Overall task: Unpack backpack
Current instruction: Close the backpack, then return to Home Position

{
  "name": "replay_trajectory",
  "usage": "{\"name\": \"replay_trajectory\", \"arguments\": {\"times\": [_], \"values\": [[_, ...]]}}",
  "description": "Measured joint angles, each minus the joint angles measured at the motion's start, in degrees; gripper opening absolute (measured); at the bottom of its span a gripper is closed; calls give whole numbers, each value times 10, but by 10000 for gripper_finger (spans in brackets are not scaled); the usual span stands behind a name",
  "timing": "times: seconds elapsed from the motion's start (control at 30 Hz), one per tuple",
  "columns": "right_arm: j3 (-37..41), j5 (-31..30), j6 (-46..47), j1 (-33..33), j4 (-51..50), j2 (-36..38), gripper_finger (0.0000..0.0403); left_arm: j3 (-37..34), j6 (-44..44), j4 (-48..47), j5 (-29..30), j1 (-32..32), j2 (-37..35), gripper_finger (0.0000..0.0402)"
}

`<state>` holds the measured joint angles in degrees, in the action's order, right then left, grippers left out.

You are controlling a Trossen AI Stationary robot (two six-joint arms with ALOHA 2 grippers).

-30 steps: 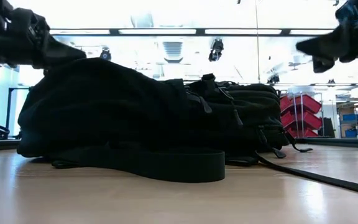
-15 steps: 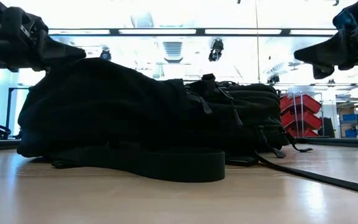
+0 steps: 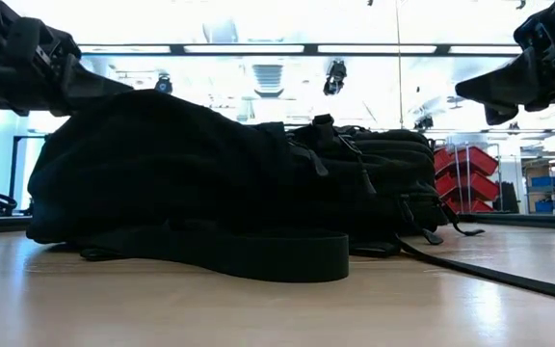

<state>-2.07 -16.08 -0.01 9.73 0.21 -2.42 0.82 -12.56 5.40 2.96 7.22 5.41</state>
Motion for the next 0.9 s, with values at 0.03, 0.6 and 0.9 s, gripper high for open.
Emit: {"name": "replay_trajectory", "arguments": {"times": [0.03,0.6,0.9], "values": [[0,0,0,0,0,0,0,0,0,-1,0,0,3,25],[0,0,0,0,0,0,0,1,0,0,0,0,70,25],[0,0,0,0,0,0,0,1,0,0,0,0,99,25]]}}
